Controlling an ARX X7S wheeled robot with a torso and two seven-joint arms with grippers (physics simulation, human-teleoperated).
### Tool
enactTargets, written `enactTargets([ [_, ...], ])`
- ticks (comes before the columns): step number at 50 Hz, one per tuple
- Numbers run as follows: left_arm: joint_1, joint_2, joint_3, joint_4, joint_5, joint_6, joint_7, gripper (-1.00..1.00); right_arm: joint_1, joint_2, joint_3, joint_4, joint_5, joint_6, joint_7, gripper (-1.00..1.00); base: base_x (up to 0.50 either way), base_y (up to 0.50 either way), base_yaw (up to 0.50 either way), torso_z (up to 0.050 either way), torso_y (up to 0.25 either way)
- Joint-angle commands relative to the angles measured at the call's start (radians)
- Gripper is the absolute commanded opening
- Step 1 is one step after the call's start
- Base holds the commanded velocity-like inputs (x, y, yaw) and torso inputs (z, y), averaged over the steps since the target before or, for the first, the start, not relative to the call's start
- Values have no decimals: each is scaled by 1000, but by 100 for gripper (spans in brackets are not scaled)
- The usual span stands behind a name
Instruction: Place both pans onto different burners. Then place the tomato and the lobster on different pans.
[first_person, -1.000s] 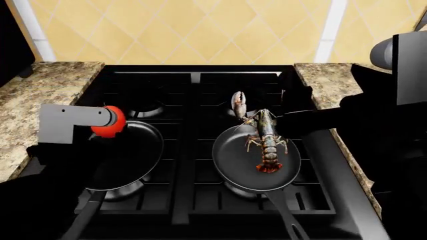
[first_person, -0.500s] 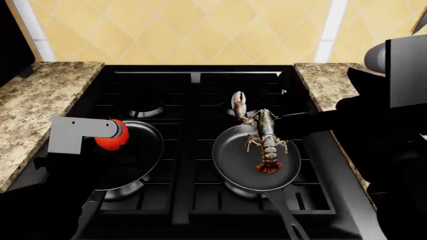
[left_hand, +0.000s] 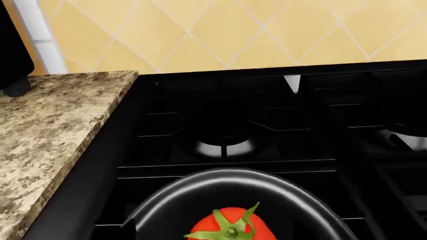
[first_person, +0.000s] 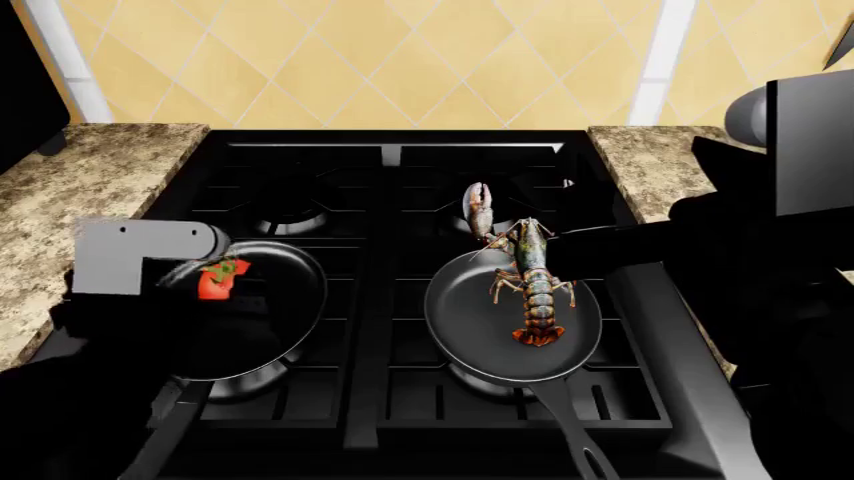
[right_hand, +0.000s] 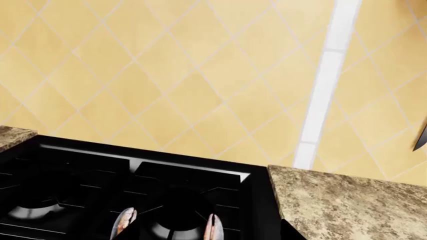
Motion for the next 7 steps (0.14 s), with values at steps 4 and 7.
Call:
enactTargets([
  [4, -52, -131, -169, 200, -195, 49, -107, 100, -1, 12, 4, -15, 9, -11, 9, 100, 0, 0, 0, 0, 0],
  [7, -43, -177, -222, 245, -245, 74, -119, 100, -9, 21, 11, -39, 14, -20, 18, 100, 0, 0, 0, 0, 0],
])
